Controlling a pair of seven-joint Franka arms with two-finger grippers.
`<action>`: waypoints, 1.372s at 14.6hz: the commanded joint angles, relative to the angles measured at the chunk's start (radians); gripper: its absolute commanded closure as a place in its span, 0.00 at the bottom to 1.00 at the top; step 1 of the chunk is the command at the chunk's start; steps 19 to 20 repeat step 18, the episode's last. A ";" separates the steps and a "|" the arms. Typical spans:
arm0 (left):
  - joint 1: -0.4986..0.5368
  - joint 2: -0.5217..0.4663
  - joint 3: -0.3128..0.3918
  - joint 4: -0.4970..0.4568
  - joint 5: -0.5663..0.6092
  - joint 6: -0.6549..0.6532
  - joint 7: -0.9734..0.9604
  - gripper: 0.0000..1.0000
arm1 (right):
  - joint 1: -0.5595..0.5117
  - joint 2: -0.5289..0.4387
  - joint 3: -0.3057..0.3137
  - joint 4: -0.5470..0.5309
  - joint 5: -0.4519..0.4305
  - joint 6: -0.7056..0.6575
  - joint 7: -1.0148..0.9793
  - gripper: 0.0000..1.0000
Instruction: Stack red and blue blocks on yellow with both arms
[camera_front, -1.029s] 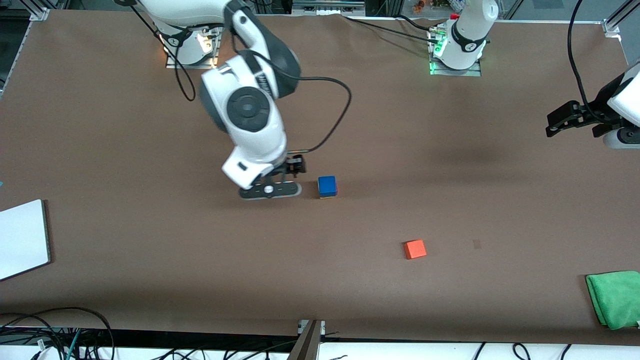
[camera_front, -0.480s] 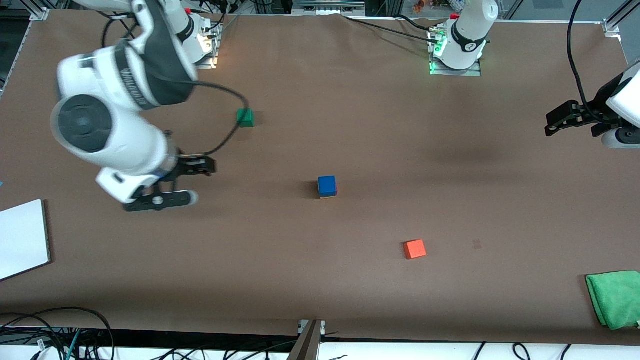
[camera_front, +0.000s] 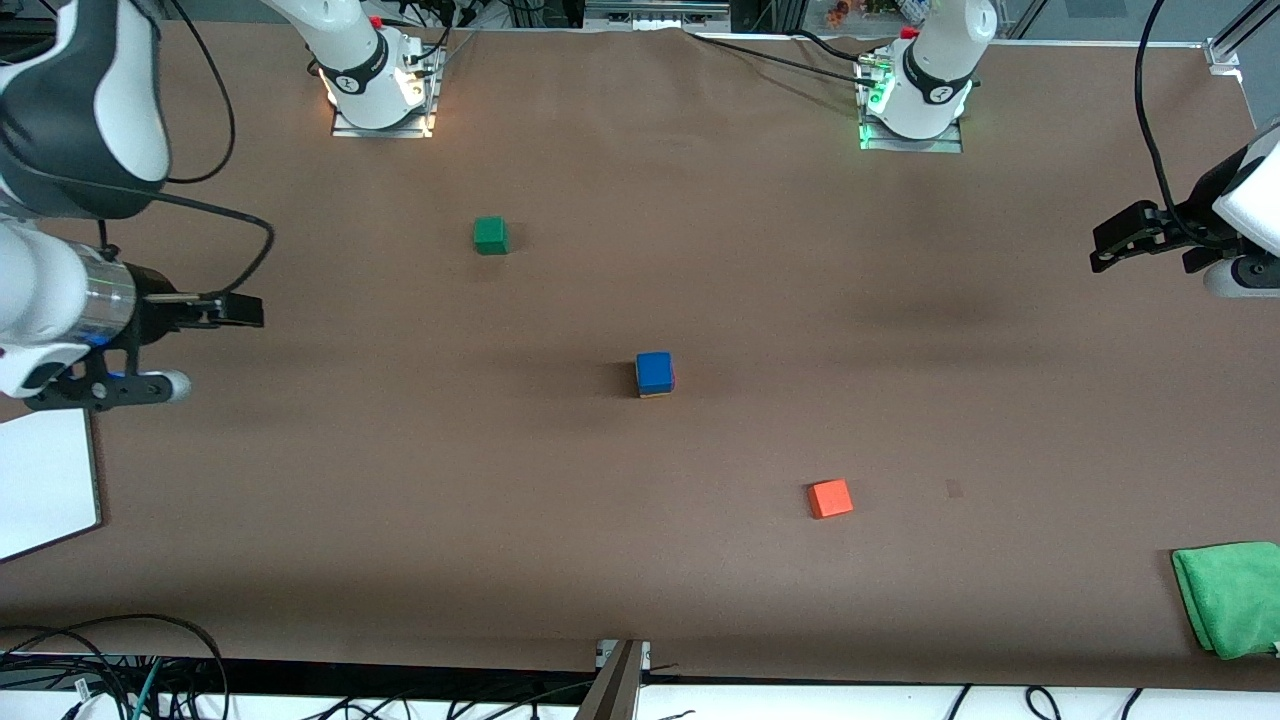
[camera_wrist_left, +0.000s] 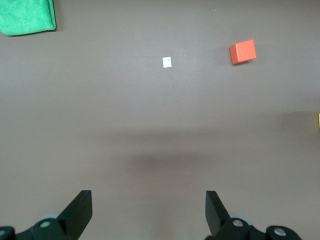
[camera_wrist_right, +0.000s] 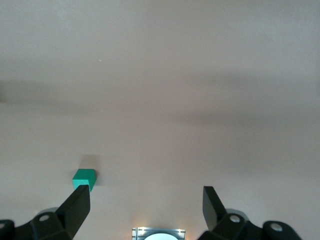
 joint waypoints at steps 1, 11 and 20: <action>0.003 -0.001 -0.001 0.006 -0.008 -0.014 0.013 0.00 | -0.031 -0.155 0.011 -0.224 -0.004 0.140 -0.016 0.00; 0.003 0.000 -0.001 0.006 -0.008 -0.021 0.013 0.00 | -0.088 -0.372 0.009 -0.437 -0.015 0.179 -0.025 0.00; 0.003 0.000 -0.001 0.008 -0.008 -0.021 0.013 0.00 | -0.091 -0.341 0.009 -0.401 -0.015 0.179 -0.022 0.00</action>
